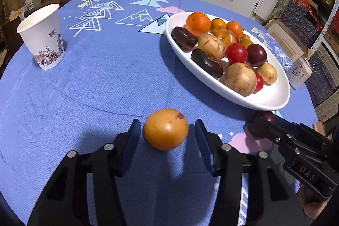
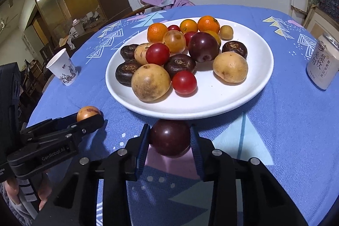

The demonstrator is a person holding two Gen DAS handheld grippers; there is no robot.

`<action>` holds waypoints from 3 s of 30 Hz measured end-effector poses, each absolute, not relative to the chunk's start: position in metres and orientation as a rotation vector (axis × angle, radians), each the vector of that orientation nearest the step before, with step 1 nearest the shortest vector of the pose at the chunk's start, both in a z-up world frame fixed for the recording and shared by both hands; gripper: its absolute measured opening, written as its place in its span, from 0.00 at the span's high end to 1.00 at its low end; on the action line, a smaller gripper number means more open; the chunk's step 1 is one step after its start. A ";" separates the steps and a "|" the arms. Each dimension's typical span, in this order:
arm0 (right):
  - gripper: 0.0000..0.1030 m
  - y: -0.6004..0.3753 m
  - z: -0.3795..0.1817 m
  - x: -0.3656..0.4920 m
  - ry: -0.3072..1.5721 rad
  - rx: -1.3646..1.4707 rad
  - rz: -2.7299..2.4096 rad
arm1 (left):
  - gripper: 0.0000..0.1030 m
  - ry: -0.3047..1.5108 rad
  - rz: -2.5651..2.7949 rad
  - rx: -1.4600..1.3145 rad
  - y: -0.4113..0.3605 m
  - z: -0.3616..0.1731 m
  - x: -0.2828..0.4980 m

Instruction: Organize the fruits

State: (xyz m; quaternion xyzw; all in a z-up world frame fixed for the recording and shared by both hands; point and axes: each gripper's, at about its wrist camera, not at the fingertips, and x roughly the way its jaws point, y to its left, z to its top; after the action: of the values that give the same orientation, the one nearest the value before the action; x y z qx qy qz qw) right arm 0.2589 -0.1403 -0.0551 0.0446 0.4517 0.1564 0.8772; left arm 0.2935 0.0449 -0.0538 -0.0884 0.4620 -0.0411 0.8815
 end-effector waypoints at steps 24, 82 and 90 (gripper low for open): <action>0.64 -0.201 -0.013 0.164 0.793 0.273 0.417 | 0.61 0.859 -0.116 -0.153 0.037 -0.021 0.252; 0.40 -0.214 0.037 0.279 0.700 0.261 0.310 | 0.15 0.708 -0.158 -0.001 -0.058 0.021 0.276; 0.17 -0.204 0.029 0.156 0.581 0.199 0.251 | 0.04 0.638 -0.038 -0.002 -0.013 0.026 0.197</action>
State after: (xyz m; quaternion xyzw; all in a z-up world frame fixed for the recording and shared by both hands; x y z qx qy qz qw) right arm 0.1561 -0.2038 0.0293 0.0976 0.2854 0.1232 0.9454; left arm 0.1974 -0.0126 0.0257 -0.0011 0.3136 -0.0185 0.9494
